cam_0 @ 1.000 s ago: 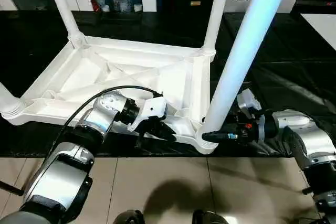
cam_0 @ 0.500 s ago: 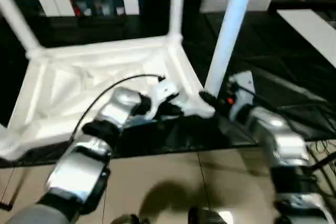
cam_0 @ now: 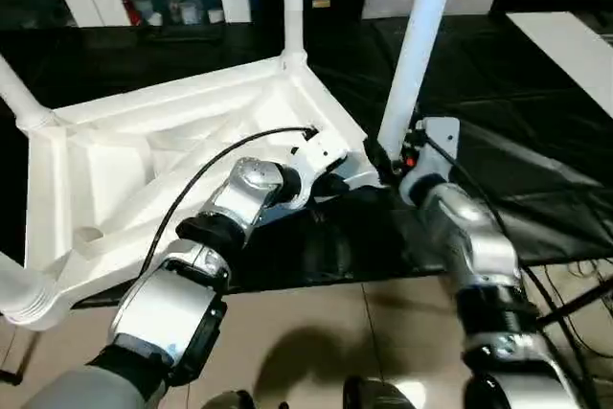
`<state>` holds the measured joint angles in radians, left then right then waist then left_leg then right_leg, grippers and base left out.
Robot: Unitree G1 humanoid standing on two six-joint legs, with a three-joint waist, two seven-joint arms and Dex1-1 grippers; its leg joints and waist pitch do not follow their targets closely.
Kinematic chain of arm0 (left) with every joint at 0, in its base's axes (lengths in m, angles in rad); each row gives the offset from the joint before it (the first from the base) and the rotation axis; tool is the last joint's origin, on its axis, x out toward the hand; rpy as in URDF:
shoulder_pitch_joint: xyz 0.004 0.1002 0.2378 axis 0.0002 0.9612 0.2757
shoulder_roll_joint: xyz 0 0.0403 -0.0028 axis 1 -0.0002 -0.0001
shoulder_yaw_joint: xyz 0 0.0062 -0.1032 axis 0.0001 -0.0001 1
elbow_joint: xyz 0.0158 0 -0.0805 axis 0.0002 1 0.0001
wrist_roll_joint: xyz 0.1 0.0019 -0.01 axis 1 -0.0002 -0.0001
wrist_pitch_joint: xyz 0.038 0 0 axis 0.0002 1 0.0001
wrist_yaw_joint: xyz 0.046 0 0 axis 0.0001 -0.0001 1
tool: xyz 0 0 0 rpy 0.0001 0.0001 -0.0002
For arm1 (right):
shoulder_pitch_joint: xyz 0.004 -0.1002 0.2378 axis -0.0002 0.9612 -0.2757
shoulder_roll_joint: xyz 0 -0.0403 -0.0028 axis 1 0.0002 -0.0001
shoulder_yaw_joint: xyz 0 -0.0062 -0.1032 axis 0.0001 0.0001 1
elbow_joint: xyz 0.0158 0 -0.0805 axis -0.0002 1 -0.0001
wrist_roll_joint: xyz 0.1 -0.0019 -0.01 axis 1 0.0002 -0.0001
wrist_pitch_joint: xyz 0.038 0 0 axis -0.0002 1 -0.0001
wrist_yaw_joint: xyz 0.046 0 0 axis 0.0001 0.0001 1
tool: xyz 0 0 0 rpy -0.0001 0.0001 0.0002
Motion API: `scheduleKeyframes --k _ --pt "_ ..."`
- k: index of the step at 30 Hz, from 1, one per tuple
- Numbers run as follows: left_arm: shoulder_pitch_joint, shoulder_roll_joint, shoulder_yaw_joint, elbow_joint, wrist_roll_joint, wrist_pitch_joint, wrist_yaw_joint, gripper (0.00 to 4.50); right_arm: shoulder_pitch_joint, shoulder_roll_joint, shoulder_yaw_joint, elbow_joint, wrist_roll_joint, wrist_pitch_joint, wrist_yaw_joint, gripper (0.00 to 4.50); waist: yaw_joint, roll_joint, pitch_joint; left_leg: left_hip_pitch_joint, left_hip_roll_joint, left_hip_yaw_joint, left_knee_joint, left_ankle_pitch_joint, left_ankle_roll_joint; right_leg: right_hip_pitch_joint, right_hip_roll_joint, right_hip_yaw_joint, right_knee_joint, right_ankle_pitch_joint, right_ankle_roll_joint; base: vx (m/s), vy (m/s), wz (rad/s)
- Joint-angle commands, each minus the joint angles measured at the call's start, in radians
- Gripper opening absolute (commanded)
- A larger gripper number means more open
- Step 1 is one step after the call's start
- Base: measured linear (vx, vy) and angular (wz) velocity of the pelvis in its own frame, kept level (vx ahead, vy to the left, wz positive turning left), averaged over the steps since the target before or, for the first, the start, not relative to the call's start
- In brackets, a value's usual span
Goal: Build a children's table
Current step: Rotate leg to tighten
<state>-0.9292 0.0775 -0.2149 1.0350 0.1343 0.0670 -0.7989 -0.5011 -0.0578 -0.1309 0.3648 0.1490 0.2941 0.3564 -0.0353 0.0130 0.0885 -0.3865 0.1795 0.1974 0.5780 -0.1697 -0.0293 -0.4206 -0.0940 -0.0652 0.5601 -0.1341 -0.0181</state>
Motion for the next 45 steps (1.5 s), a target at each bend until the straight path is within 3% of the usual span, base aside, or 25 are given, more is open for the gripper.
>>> scheduleKeyframes --k 1,4,6,10,11,15,21,22,23,29,38,43,44,45 --pt "0.000 -0.004 -0.001 -0.034 -0.012 -0.061 -0.028 0.00 0.023 -0.004 0.074 -0.016 0.028 0.013 0.100 3.85 0.007 -0.010 -0.085 0.013 0.037 -0.016 -0.055 -0.182 0.122 0.063 -0.049 0.033 -0.058 -0.238 -0.239 0.000 0.000 0.00" --pt "0.026 0.029 -0.020 -0.049 -0.008 -0.092 -0.103 0.00 0.060 -0.100 0.082 -0.049 0.041 -0.001 0.212 4.00 0.013 -0.006 -0.081 0.015 0.038 -0.016 -0.056 -0.202 0.116 0.063 -0.049 0.033 -0.063 -0.280 -0.231 0.000 0.000 0.00" --pt "0.063 0.070 -0.042 -0.075 -0.017 -0.158 -0.235 0.00 0.091 -0.213 0.097 -0.078 0.044 -0.012 0.364 4.11 0.018 -0.011 -0.081 0.017 0.040 -0.015 -0.056 -0.208 0.117 0.064 -0.046 0.033 -0.064 -0.280 -0.227 0.000 0.000 0.00" --pt "0.093 0.112 -0.066 -0.096 -0.034 -0.228 -0.374 0.00 0.110 -0.311 0.124 -0.111 0.080 -0.032 0.568 4.11 0.023 -0.005 -0.081 0.015 0.044 -0.016 -0.056 -0.208 0.127 0.064 -0.048 0.034 -0.057 -0.250 -0.246 0.000 0.000 0.00" --pt "0.096 0.118 -0.068 -0.097 -0.036 -0.232 -0.390 0.00 0.114 -0.328 0.132 -0.116 0.086 -0.039 0.607 4.11 0.024 -0.009 -0.081 0.016 0.045 -0.016 -0.055 -0.219 0.129 0.065 -0.046 0.032 -0.057 -0.253 -0.250 0.000 0.000 0.00" --pt "0.108 0.159 -0.088 -0.108 -0.043 -0.266 -0.493 0.00 0.132 -0.427 0.190 -0.113 0.103 -0.071 0.792 4.11 0.042 -0.007 -0.078 0.022 0.051 -0.012 -0.057 -0.234 0.119 0.061 -0.046 0.032 -0.058 -0.287 -0.247 0.000 0.000 0.00" --pt "0.121 0.201 -0.100 -0.137 -0.057 -0.277 -0.624 0.00 0.111 -0.481 0.214 -0.079 0.125 -0.068 0.940 3.59 0.055 -0.008 -0.078 0.022 0.052 -0.011 -0.057 -0.235 0.108 0.058 -0.049 0.033 -0.055 -0.287 -0.253 0.000 0.000 0.00" --pt "0.122 0.210 -0.102 -0.142 -0.058 -0.279 -0.644 0.00 0.103 -0.485 0.216 -0.072 0.129 -0.063 0.962 3.49 0.058 -0.014 -0.078 0.020 0.052 -0.011 -0.057 -0.228 0.112 0.060 -0.050 0.034 -0.054 -0.282 -0.254 0.000 0.000 0.00" --pt "0.121 0.214 -0.103 -0.143 -0.057 -0.282 -0.647 0.00 0.100 -0.485 0.216 -0.067 0.129 -0.063 0.967 3.31 0.061 -0.010 -0.078 0.020 0.054 -0.012 -0.058 -0.222 0.114 0.058 -0.050 0.034 -0.052 -0.278 -0.255 0.000 0.000 0.00" --pt "0.125 0.232 -0.108 -0.155 -0.068 -0.284 -0.704 0.00 0.077 -0.492 0.240 -0.044 0.157 -0.044 1.029 2.81 0.070 -0.013 -0.077 0.024 0.055 -0.011 -0.058 -0.218 0.104 0.055 -0.051 0.035 -0.051 -0.289 -0.252 0.000 0.000 0.00" --pt "0.130 0.237 -0.107 -0.170 -0.076 -0.280 -0.729 0.00 0.070 -0.486 0.260 -0.036 0.167 -0.037 1.089 2.09 0.071 -0.012 -0.076 0.024 0.054 -0.011 -0.058 -0.213 0.099 0.055 -0.051 0.034 -0.051 -0.290 -0.249 0.000 0.000 0.00" --pt "0.130 0.231 -0.100 -0.168 -0.077 -0.269 -0.718 0.00 0.082 -0.484 0.264 -0.056 0.174 -0.029 1.090 2.00 0.071 -0.013 -0.077 0.023 0.054 -0.011 -0.058 -0.212 0.098 0.056 -0.050 0.035 -0.051 -0.291 -0.248 0.000 0.000 0.00" --pt "0.126 0.222 -0.090 -0.163 -0.076 -0.249 -0.686 0.00 0.102 -0.476 0.258 -0.090 0.193 -0.004 1.082 1.98 0.071 -0.008 -0.076 0.025 0.054 -0.011 -0.059 -0.214 0.097 0.054 -0.050 0.035 -0.053 -0.288 -0.249 0.000 0.000 0.00" --pt "0.124 0.218 -0.087 -0.160 -0.074 -0.242 -0.672 0.00 0.111 -0.473 0.255 -0.106 0.203 0.009 1.077 1.98 0.072 -0.012 -0.077 0.026 0.055 -0.010 -0.059 -0.211 0.098 0.054 -0.049 0.035 -0.051 -0.279 -0.251 0.000 0.000 0.00"
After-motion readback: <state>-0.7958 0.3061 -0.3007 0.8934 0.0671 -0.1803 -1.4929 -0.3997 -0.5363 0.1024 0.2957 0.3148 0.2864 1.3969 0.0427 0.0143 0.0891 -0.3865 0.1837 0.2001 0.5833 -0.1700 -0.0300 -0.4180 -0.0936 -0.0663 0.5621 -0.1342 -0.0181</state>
